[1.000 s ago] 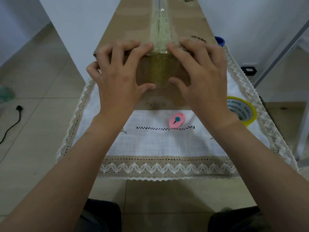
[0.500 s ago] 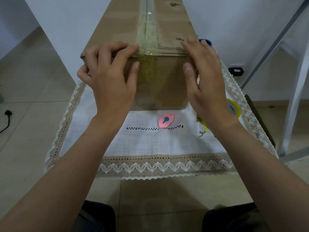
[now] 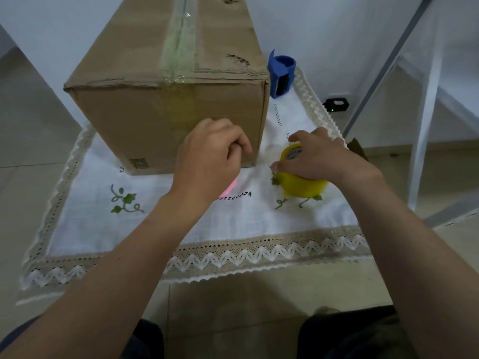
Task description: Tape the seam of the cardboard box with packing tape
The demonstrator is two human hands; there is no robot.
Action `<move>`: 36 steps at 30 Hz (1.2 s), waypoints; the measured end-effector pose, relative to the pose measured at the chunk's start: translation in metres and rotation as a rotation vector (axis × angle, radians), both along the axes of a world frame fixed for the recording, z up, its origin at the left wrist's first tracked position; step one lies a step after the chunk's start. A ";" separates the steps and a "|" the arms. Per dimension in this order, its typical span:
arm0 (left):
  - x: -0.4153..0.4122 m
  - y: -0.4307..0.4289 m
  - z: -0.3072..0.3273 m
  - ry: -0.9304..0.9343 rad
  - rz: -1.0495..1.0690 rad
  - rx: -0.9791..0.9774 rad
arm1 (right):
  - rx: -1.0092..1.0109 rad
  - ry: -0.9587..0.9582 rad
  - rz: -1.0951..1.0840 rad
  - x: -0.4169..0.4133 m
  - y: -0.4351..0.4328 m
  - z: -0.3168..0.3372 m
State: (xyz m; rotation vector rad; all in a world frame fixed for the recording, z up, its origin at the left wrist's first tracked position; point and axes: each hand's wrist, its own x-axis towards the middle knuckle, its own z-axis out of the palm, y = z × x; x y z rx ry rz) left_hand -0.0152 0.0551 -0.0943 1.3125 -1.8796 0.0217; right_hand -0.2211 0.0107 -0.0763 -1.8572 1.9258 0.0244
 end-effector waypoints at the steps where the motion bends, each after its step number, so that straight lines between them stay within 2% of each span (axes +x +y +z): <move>1: -0.001 -0.001 -0.001 0.007 0.004 0.033 | 0.006 -0.005 0.005 -0.001 0.000 0.001; 6: -0.006 -0.004 0.002 0.038 0.036 0.106 | 0.022 0.036 0.073 -0.001 0.003 -0.003; 10: -0.008 -0.005 0.002 0.050 0.056 0.181 | -0.059 0.012 0.055 -0.002 0.001 -0.006; 12: -0.010 -0.005 0.002 0.062 0.038 0.286 | -0.125 -0.030 0.030 -0.004 -0.002 -0.005; 14: -0.013 -0.005 0.001 0.133 0.006 0.431 | -0.204 -0.152 -0.027 -0.004 -0.003 -0.001; 19: -0.017 0.000 0.007 0.543 -0.126 0.726 | -0.368 -0.523 -0.175 0.004 0.008 0.014; 22: -0.014 0.009 0.012 0.588 -0.223 0.746 | -0.403 -0.615 -0.197 0.013 0.026 0.018; 26: -0.005 0.029 0.015 0.688 -0.276 0.755 | -0.230 -0.786 -0.200 0.030 0.056 0.012; 28: 0.002 0.040 0.015 0.722 -0.264 0.766 | -0.193 -0.858 -0.177 0.039 0.068 0.008; 33: 0.020 0.066 0.005 0.735 -0.136 0.738 | -0.306 -0.883 -0.063 0.049 0.077 -0.001; 36: 0.032 0.076 0.000 0.732 -0.106 0.748 | -0.256 -0.902 -0.047 0.050 0.074 -0.005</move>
